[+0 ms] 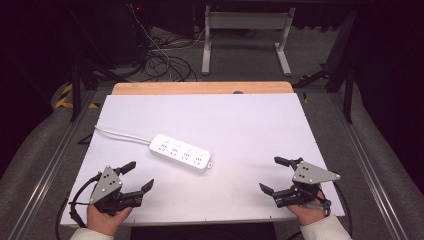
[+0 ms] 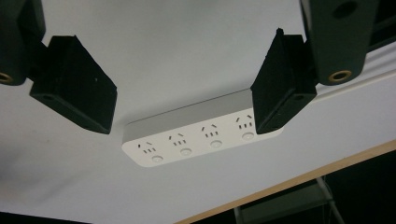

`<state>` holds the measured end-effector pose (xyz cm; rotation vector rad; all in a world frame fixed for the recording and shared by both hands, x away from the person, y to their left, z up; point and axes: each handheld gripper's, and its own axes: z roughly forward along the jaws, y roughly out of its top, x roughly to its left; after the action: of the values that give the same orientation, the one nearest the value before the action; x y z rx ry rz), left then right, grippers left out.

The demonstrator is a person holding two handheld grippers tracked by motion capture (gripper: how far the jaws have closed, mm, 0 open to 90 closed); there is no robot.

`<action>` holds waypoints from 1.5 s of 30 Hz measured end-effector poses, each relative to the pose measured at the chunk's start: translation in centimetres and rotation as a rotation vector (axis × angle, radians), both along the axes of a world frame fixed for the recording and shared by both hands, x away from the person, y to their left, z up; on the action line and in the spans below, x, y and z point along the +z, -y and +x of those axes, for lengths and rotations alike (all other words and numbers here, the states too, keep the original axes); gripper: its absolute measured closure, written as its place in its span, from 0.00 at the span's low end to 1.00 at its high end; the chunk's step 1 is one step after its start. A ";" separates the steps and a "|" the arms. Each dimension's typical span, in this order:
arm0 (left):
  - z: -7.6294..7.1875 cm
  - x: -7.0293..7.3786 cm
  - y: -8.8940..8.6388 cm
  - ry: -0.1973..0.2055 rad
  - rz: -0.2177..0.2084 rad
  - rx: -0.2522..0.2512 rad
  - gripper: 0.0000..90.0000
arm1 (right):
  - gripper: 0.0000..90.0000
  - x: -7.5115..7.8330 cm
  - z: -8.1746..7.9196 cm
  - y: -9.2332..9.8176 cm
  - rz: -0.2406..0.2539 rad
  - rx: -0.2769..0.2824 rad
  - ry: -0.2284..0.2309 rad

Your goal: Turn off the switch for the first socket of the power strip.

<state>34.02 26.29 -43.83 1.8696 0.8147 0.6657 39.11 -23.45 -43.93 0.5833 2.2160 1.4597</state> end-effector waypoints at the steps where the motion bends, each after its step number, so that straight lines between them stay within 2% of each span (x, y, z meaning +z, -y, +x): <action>1: 0.0 0.0 0.0 0.001 0.003 0.001 0.25 | 0.07 0.0 0.0 0.0 0.003 0.000 -0.003; 9: -0.1 0.2 0.0 0.012 0.030 -0.002 0.32 | 0.08 0.0 0.0 0.0 -0.001 0.000 -0.004; 16: -0.2 0.3 -0.1 0.006 0.023 0.001 0.36 | 0.08 -0.1 0.1 -0.1 -0.002 0.005 -0.014; 19: -0.1 0.5 -0.2 -0.001 0.023 -0.014 0.37 | 0.08 -0.2 0.2 -0.1 -0.005 0.006 -0.016; 25: 0.1 1.0 -0.4 0.011 0.018 -0.006 0.37 | 0.08 -0.2 0.2 0.0 -0.004 0.003 -0.018; 31: 0.3 1.6 -0.5 -0.006 0.022 0.009 0.39 | 0.08 -0.2 0.2 0.0 -0.004 0.004 -0.020; 34: 0.5 1.9 -0.4 -0.024 0.034 -0.003 0.45 | 0.08 -0.2 0.2 -0.1 -0.005 0.008 -0.019; 36: 0.6 2.0 -0.3 -0.033 0.024 -0.008 0.46 | 0.08 -0.2 0.2 -0.1 -0.005 0.010 -0.020; 40: 0.9 2.4 0.0 -0.020 0.032 0.007 0.46 | 0.08 -0.2 0.2 -0.1 -0.005 0.010 -0.021; 45: 1.6 2.8 0.3 -0.028 0.037 0.003 0.48 | 0.08 -0.3 0.3 -0.1 -0.009 0.014 -0.024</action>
<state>35.65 25.99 -40.99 1.9152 0.8281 0.6619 39.40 -23.32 -44.20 0.5867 2.2483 1.4561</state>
